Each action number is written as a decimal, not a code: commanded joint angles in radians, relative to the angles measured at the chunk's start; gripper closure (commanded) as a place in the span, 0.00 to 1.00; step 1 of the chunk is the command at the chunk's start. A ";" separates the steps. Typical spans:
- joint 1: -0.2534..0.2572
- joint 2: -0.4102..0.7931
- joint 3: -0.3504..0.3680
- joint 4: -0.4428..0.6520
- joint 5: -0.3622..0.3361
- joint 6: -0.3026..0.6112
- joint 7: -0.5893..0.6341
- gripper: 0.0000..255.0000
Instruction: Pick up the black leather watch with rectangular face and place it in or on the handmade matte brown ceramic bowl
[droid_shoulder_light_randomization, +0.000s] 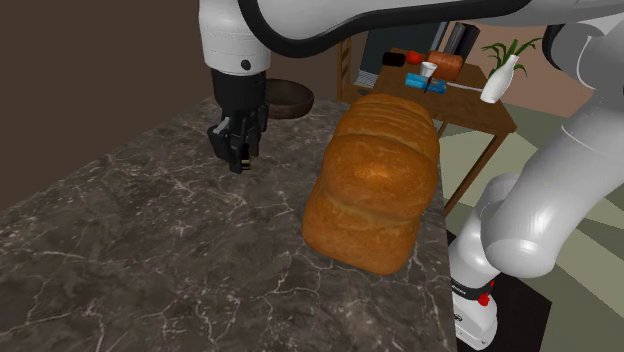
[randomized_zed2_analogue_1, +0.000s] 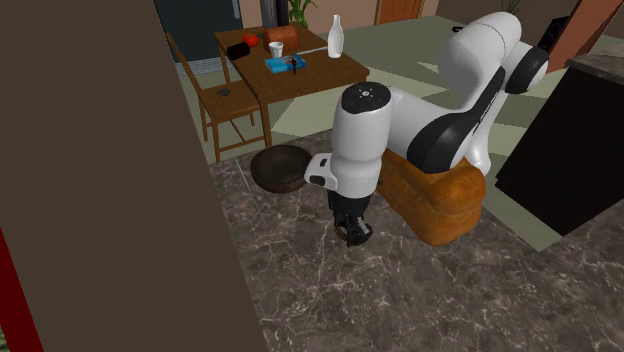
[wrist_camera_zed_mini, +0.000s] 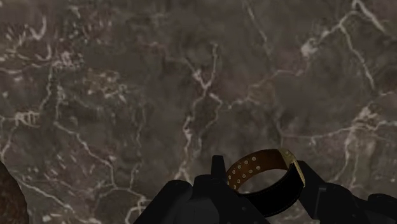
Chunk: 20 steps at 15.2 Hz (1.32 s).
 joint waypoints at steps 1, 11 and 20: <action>0.000 0.000 0.000 0.000 0.000 0.000 0.000 1.00; 0.000 0.012 0.001 0.134 -0.005 -0.123 0.004 1.00; 0.005 0.047 0.006 0.295 -0.020 -0.253 0.016 1.00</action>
